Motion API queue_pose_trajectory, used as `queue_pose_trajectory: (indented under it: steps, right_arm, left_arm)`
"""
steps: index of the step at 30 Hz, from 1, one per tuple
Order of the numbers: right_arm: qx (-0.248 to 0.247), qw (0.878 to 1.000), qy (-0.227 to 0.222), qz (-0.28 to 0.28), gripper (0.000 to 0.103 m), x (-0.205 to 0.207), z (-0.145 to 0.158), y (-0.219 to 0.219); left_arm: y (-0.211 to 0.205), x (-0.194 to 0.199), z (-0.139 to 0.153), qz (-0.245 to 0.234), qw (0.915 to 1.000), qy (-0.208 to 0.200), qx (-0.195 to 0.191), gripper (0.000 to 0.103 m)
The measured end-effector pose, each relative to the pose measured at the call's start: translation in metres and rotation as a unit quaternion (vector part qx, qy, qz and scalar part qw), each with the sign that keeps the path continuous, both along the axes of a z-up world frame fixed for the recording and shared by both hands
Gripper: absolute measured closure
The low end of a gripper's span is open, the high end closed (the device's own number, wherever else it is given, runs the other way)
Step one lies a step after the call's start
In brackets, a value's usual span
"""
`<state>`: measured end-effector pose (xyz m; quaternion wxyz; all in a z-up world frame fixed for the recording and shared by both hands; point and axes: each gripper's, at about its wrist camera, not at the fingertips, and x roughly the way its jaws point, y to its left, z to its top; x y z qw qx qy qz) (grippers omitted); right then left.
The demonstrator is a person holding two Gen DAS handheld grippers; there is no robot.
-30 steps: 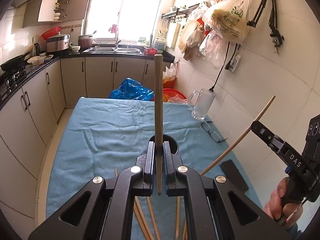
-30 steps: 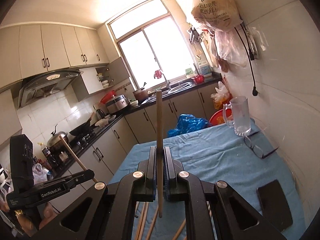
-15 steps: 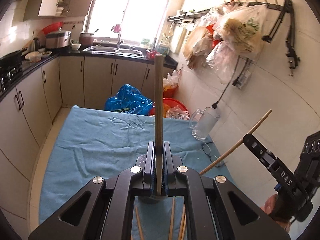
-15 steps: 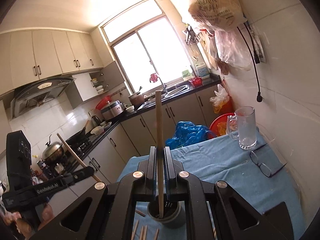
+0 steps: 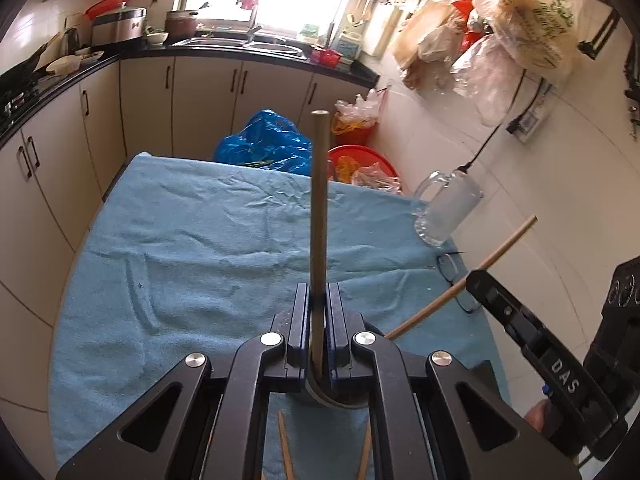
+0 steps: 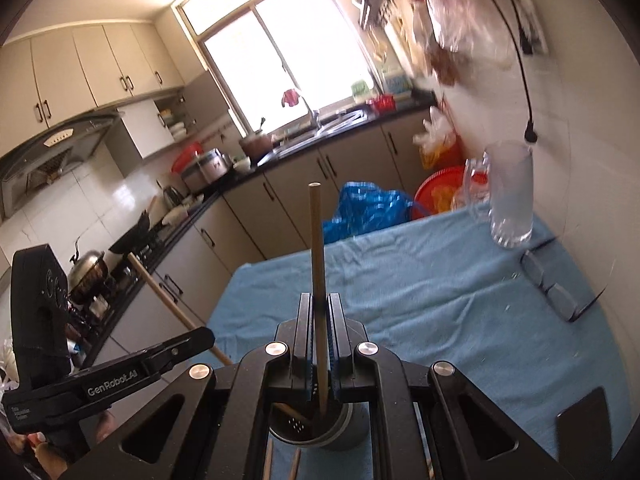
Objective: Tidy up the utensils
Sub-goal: 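Lower both chopsticks into the holder cup and open both tools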
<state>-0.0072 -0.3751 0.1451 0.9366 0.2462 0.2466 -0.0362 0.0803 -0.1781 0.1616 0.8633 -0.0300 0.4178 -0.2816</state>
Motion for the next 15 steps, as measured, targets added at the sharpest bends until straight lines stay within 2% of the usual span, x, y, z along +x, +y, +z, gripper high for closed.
queue_pose_trajectory:
  steps: [5, 7, 8, 9, 10, 15]
  right_arm:
    - [-0.002, 1.000, 0.012, 0.003, 0.094, 0.010, -0.009, 0.000]
    - [-0.008, 1.000, 0.011, -0.001, 0.081, 0.009, -0.008, 0.000]
    - [-0.010, 1.000, 0.008, -0.003, 0.076, 0.007, -0.007, -0.001]
    - [-0.013, 1.000, 0.004, -0.007, 0.066, 0.004, -0.005, 0.000]
    - [-0.016, 1.000, -0.001, -0.010, 0.063, 0.001, -0.002, 0.001]
    - [-0.023, 0.999, -0.021, -0.023, 0.063, -0.020, 0.014, 0.001]
  left_arm:
    - [0.000, 0.006, -0.008, 0.006, 1.0000, 0.003, 0.002, 0.092]
    - [0.003, 0.005, -0.007, 0.009, 0.9999, 0.002, -0.005, 0.072]
    - [0.005, 0.003, -0.005, 0.013, 0.9999, -0.006, -0.007, 0.069]
    - [0.006, 0.001, -0.003, 0.014, 0.9998, -0.012, -0.006, 0.068]
    - [0.007, -0.001, -0.001, 0.015, 0.9997, -0.017, -0.005, 0.068]
    - [0.022, -0.018, 0.015, 0.024, 0.9990, -0.038, -0.011, 0.067]
